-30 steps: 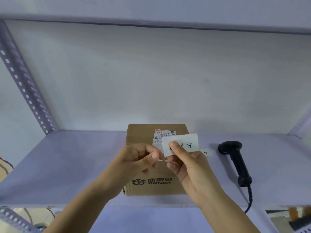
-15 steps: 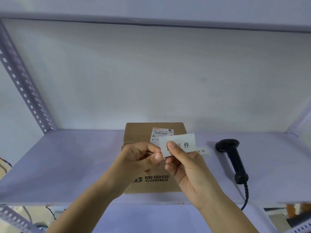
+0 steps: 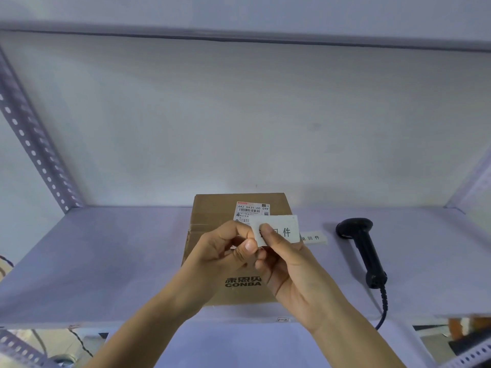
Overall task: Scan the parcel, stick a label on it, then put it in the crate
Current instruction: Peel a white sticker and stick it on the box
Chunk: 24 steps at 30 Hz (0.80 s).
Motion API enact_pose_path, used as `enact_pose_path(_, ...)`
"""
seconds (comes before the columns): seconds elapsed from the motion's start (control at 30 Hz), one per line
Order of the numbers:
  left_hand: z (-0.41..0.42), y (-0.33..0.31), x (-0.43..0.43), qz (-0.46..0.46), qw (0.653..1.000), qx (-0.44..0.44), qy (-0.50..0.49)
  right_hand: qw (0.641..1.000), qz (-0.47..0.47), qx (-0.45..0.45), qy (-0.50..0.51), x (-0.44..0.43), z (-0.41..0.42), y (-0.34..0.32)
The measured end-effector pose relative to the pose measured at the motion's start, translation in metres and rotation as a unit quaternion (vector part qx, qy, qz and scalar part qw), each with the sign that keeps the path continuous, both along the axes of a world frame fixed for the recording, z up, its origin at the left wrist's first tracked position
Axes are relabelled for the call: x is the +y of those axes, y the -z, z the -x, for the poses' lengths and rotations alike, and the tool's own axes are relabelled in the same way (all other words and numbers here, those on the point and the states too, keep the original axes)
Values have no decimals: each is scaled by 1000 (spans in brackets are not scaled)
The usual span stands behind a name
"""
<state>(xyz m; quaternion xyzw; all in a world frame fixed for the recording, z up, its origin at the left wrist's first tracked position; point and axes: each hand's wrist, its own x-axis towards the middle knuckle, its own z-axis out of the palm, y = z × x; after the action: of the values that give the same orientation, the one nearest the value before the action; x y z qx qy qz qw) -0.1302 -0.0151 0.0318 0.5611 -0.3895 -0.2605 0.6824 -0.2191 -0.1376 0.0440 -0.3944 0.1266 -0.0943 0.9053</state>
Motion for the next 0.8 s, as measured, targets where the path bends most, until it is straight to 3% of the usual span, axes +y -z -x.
enact_pose_path(0.1, 2, 0, -1, -3, 1000, -1, -6, 1000, 21, 18, -8, -1, 1, 2)
enact_pose_path(0.17, 4, -1, -1, -18, 999, -21, -27, 993, 101, 62, 24, 0, 0, 3)
enact_pose_path(0.27, 6, -3, -2, -39, 996, -51, -61, 950, 243, 121, 154, 0, 2, 8)
enact_pose_path(0.43, 7, -1, -6, -53, 988, -104, -103, 912, 378, 7, 159, -1, 11, 11)
enact_pose_path(0.67, 11, -3, -10, -70, 952, -232, -187, 921, 351, -15, 166, 0, 14, 10)
enact_pose_path(0.8, 9, -3, -9, -73, 953, -234, -181, 924, 345, -22, 162, -4, 13, 11)
